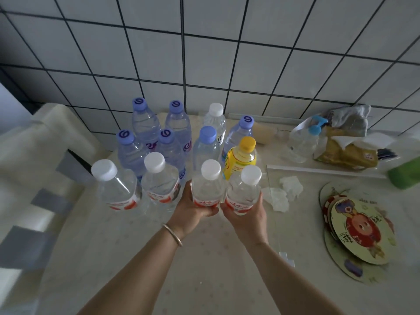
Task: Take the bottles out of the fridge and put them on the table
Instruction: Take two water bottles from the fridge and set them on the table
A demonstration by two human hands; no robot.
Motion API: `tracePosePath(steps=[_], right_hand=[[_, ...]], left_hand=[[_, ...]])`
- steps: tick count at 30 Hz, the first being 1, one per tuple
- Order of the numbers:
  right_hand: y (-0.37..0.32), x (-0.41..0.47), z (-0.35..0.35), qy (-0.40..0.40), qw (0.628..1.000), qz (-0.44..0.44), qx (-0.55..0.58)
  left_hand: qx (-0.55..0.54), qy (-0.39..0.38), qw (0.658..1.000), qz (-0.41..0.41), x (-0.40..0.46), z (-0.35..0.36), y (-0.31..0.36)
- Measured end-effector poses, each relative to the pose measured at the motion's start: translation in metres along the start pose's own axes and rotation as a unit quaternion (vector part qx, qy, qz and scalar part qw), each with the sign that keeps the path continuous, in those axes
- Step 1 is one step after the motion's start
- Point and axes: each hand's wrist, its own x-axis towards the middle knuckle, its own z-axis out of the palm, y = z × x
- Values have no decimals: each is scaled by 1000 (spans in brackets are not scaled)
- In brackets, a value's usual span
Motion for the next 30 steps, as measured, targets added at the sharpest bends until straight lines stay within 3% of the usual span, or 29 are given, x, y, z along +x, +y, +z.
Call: tracePosePath(steps=[5,10,12,17,25,30], right_hand=[[0,-10,-11,-32,998,30,-40],[-1,-48,-38,-4,991,94,-95],[-8,-69,-53,3,991,90,-100],[-33,-126,-81,7,995,18,-98],[-36,-248,-110,-81,986,-58,-131],[-46,-319,-123,-75,987,-81,-113]], left_hand=[[-15,36,999,-22,-24,5,10],[-44,85,982,-160,-63,9,18],[-62,92,978,-179,-84,7,23],[-41,116,984,-132,-150,1,38],[16,175,984,-24,-298,-5,64],[34,161,986,16,-385,-20,83]])
